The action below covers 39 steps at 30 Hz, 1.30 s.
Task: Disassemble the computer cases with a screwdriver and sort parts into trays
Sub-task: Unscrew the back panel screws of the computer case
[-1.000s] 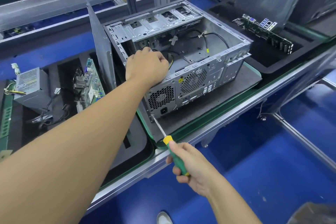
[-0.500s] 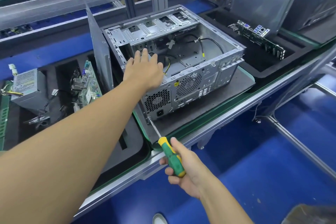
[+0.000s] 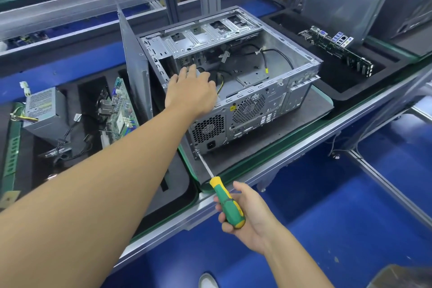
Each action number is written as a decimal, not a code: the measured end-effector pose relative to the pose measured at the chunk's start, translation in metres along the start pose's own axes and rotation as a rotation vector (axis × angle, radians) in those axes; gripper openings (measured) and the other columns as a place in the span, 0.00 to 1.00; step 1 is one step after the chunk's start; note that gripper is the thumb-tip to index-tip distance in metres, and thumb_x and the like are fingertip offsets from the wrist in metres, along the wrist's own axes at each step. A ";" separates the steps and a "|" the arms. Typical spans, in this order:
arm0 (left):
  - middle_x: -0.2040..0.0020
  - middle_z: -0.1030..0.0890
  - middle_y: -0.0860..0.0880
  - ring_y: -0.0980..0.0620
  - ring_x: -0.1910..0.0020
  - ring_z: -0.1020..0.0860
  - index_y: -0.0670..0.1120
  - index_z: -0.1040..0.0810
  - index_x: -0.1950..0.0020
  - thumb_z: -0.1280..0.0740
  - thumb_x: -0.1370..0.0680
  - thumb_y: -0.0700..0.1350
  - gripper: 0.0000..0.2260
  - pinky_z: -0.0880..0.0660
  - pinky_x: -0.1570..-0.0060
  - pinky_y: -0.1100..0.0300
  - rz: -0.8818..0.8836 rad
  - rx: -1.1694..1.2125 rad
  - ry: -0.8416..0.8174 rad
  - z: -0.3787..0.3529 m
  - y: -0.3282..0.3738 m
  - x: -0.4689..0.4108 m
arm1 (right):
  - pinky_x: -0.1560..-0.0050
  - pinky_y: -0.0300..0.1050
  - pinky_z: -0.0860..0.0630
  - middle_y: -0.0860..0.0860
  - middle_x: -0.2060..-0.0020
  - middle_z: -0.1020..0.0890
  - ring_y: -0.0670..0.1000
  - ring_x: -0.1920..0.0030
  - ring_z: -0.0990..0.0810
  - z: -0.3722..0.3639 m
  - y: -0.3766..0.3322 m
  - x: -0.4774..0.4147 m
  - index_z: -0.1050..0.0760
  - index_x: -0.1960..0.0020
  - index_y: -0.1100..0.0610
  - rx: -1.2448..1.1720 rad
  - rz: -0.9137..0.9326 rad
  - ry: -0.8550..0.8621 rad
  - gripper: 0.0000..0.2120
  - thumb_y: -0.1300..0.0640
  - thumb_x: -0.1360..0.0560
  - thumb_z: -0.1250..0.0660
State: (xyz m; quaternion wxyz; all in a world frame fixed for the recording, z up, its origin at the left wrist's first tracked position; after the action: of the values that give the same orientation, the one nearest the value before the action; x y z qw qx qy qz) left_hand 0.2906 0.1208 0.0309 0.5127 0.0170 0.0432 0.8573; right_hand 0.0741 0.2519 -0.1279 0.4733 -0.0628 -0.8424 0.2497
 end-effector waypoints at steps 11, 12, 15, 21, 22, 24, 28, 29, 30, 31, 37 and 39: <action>0.22 0.38 0.44 0.44 0.23 0.41 0.49 0.35 0.23 0.52 0.17 0.51 0.23 0.45 0.24 0.44 0.003 0.028 0.038 0.004 0.001 0.002 | 0.75 0.40 0.30 0.54 0.59 0.17 0.51 0.68 0.23 -0.005 0.004 -0.001 0.27 0.47 0.53 0.083 0.063 -0.087 0.08 0.56 0.22 0.29; 0.22 0.38 0.44 0.44 0.23 0.41 0.49 0.35 0.23 0.52 0.17 0.51 0.23 0.45 0.24 0.44 0.002 0.033 0.043 0.005 0.001 0.002 | 0.78 0.38 0.36 0.53 0.60 0.18 0.49 0.71 0.28 -0.004 0.003 -0.001 0.27 0.47 0.53 0.085 0.049 -0.076 0.09 0.53 0.22 0.29; 0.22 0.37 0.44 0.44 0.23 0.41 0.49 0.35 0.23 0.52 0.17 0.51 0.23 0.45 0.24 0.44 0.010 0.062 0.042 0.005 0.001 0.002 | 0.77 0.39 0.40 0.55 0.62 0.20 0.49 0.73 0.32 0.000 0.000 -0.002 0.24 0.43 0.58 0.024 0.001 -0.072 0.14 0.48 0.20 0.36; 0.25 0.33 0.47 0.48 0.25 0.37 0.47 0.27 0.28 0.48 0.18 0.46 0.20 0.39 0.28 0.49 -0.009 0.245 0.217 0.019 0.002 0.010 | 0.67 0.43 0.30 0.57 0.58 0.16 0.50 0.67 0.27 0.004 0.000 -0.001 0.20 0.43 0.64 0.055 0.066 -0.086 0.11 0.59 0.20 0.36; 0.26 0.31 0.49 0.50 0.27 0.35 0.46 0.24 0.32 0.47 0.19 0.44 0.19 0.36 0.30 0.51 -0.012 0.312 0.279 0.025 0.001 0.013 | 0.66 0.44 0.28 0.56 0.59 0.17 0.50 0.66 0.27 0.006 -0.002 -0.001 0.21 0.43 0.62 0.050 0.104 -0.062 0.09 0.60 0.22 0.33; 0.29 0.29 0.52 0.52 0.30 0.31 0.47 0.21 0.38 0.46 0.19 0.43 0.16 0.33 0.31 0.52 -0.016 0.415 0.328 0.029 -0.002 0.018 | 0.62 0.47 0.24 0.55 0.61 0.19 0.51 0.65 0.26 0.008 0.000 -0.002 0.22 0.44 0.58 0.031 0.144 -0.035 0.10 0.63 0.24 0.28; 0.26 0.32 0.51 0.52 0.29 0.33 0.46 0.22 0.38 0.46 0.18 0.44 0.16 0.34 0.33 0.57 -0.068 0.396 0.244 0.021 0.002 0.024 | 0.70 0.43 0.26 0.54 0.63 0.21 0.51 0.68 0.25 0.002 0.004 -0.001 0.23 0.40 0.54 -0.020 0.107 -0.066 0.14 0.57 0.24 0.26; 0.25 0.34 0.50 0.52 0.28 0.34 0.46 0.23 0.36 0.46 0.18 0.44 0.16 0.36 0.33 0.57 -0.075 0.390 0.244 0.021 0.002 0.027 | 0.75 0.40 0.31 0.54 0.63 0.20 0.50 0.69 0.27 0.000 0.004 -0.002 0.23 0.39 0.55 -0.026 0.082 -0.071 0.15 0.51 0.22 0.28; 0.25 0.34 0.50 0.52 0.27 0.35 0.45 0.24 0.35 0.46 0.18 0.44 0.16 0.36 0.32 0.57 -0.083 0.384 0.248 0.020 0.003 0.031 | 0.77 0.39 0.35 0.56 0.63 0.20 0.49 0.71 0.28 0.000 0.005 -0.002 0.23 0.38 0.58 -0.050 0.051 -0.078 0.17 0.47 0.20 0.32; 0.25 0.35 0.49 0.51 0.27 0.35 0.45 0.24 0.34 0.45 0.17 0.44 0.16 0.37 0.32 0.57 -0.092 0.384 0.246 0.020 0.003 0.034 | 0.78 0.39 0.36 0.57 0.63 0.19 0.49 0.72 0.29 0.000 0.005 -0.003 0.23 0.38 0.61 -0.077 0.026 -0.087 0.19 0.46 0.18 0.36; 0.45 0.26 0.48 0.50 0.45 0.27 0.41 0.23 0.47 0.41 0.22 0.34 0.09 0.31 0.42 0.59 -0.185 0.605 0.578 0.043 -0.007 0.098 | 0.66 0.44 0.25 0.55 0.62 0.19 0.50 0.67 0.25 0.004 0.001 -0.005 0.20 0.43 0.59 0.051 0.156 -0.025 0.09 0.57 0.19 0.34; 0.54 0.27 0.49 0.52 0.55 0.29 0.41 0.25 0.52 0.40 0.24 0.33 0.06 0.33 0.51 0.64 -0.172 0.678 0.634 0.029 -0.011 0.131 | 0.64 0.46 0.22 0.54 0.61 0.21 0.50 0.65 0.23 0.004 0.003 -0.006 0.20 0.43 0.56 0.013 0.194 -0.005 0.08 0.61 0.23 0.29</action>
State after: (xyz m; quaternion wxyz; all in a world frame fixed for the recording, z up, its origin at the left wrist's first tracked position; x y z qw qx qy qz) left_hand 0.2402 0.2433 0.0568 0.5089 -0.0829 0.4763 0.7122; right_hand 0.0735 0.2507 -0.1361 0.4454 -0.1402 -0.8319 0.2998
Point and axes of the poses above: each hand's wrist, its own x-axis away from the middle knuckle, its own z-axis out of the back of the hand, y = z × x, the point moved 8 cm from there along -x, towards the middle knuckle
